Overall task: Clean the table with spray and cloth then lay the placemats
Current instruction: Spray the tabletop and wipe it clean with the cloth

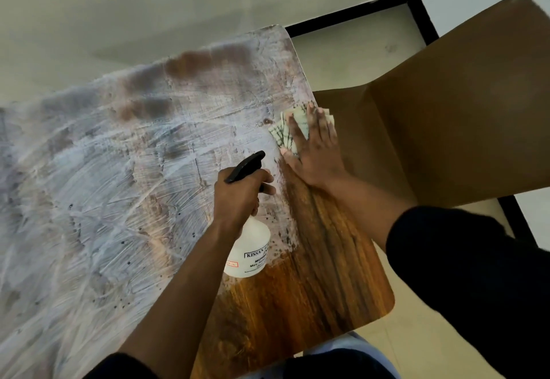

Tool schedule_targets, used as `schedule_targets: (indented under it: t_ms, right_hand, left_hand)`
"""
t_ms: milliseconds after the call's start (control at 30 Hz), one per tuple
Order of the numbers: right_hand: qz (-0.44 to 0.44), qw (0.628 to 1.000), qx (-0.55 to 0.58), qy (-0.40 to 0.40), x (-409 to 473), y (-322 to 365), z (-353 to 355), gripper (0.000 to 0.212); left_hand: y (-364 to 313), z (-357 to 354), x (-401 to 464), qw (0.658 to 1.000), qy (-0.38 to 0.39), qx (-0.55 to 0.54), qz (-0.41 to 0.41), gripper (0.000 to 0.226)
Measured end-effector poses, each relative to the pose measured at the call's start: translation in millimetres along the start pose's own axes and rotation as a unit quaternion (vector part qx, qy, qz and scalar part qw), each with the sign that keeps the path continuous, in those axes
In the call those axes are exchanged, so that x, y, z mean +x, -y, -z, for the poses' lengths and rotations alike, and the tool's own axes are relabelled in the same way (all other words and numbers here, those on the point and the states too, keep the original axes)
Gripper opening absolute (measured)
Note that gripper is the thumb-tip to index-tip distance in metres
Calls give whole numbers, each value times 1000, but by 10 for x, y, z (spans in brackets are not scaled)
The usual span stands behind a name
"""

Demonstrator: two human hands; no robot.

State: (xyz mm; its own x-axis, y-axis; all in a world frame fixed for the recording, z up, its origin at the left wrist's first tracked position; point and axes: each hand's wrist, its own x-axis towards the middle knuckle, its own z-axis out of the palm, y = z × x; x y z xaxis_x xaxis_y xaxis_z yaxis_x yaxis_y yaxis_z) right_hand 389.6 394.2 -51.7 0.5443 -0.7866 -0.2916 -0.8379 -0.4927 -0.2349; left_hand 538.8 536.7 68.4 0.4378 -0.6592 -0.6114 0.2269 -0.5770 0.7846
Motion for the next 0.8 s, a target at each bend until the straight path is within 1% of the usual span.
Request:
schedule_targets:
  t_ms: [100, 200, 267, 367, 433, 567, 667, 733, 800]
  right_hand:
    - [-12, 1000, -4, 0, 271, 8, 69, 80]
    - [0, 1000, 1, -28, 179, -5, 34, 78]
    - [7, 1000, 7, -28, -34, -11, -30, 76]
    - [-3, 1000, 18, -17, -525, -20, -123, 74]
    - [-3, 1000, 22, -13, -874, -22, -176, 74]
    - [9, 1000, 1, -10, -1238, -105, -250, 75]
    - [2, 1000, 1, -8, -1053, -105, -236, 76]
    - [-4, 1000, -1, -16, -787, -91, -188, 75]
    - [-13, 1000, 0, -26, -455, -87, -111, 75]
  left_hand:
    - [-45, -47, 62, 1000, -1, 4, 1, 36]
    - [-81, -104, 109, 1000, 7, 7, -4, 40]
    - [-106, -128, 149, 1000, 4, 9, -5, 40]
    - [-152, -166, 230, 1000, -11, 8, 4, 30]
    - [-184, -171, 297, 1000, -18, 9, 11, 29]
    - [-226, -212, 389, 1000, 8, 26, 13, 30]
    - [-251, -222, 488, 999, 12, 32, 18, 27]
    - [-277, -223, 576, 999, 1, 27, 19, 23]
    - [-297, -227, 670, 999, -20, 23, 20, 30]
